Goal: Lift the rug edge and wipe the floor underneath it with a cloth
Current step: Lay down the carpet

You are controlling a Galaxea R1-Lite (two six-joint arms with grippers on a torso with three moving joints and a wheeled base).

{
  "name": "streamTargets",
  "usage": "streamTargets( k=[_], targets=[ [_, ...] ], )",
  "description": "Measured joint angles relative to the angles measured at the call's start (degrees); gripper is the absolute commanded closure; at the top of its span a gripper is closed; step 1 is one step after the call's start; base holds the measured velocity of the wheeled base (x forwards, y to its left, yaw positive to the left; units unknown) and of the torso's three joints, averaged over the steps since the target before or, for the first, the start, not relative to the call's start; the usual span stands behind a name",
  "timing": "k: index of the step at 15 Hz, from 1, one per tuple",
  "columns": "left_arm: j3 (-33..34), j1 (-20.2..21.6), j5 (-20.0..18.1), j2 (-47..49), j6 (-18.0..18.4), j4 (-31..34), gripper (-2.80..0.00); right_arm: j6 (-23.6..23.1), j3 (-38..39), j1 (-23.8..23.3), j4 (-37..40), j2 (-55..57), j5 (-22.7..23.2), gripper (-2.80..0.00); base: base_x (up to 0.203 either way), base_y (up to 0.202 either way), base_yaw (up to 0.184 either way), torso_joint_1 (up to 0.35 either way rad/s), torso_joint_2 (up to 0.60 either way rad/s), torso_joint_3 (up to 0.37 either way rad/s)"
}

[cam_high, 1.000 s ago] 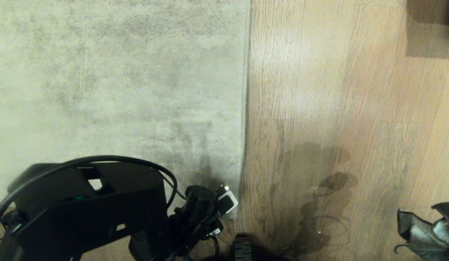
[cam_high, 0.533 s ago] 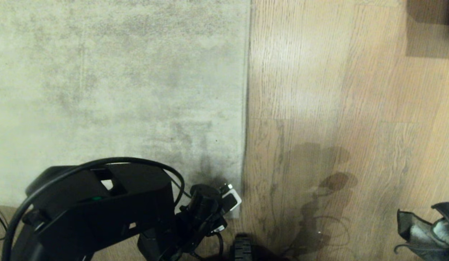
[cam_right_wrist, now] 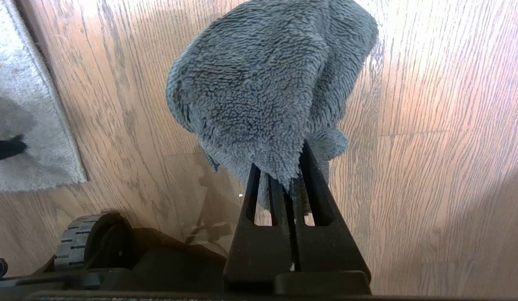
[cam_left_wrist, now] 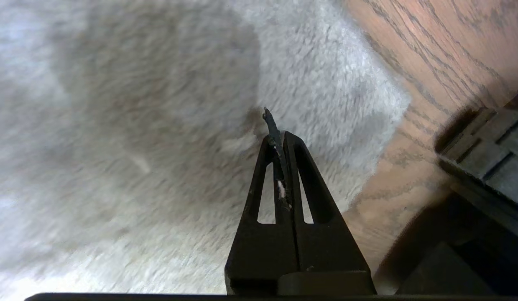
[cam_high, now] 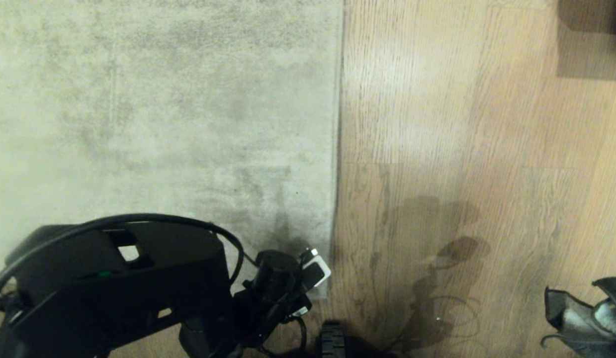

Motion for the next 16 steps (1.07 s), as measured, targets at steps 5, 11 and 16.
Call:
streamTargets(
  k=[5,11,16],
  targets=[
    [6.8,-0.5,-0.1,-7.2,-0.3,-1.1,0.00,0.0,0.0,0.0,0.0,0.0,0.0,0.00,0.000,0.000,0.000,0.000,0.00,0.000],
    [15.5,-0.6,0.0,-21.0,-0.6,1.4,0.00,0.0,0.0,0.0,0.0,0.0,0.0,0.00,0.000,0.000,0.000,0.000,0.00,0.000],
    [18.9,2.0,-0.6,-35.3,-1.3,8.7,0.00,0.0,0.0,0.0,0.0,0.0,0.0,0.00,0.000,0.000,0.000,0.000,0.00,0.000]
  ],
)
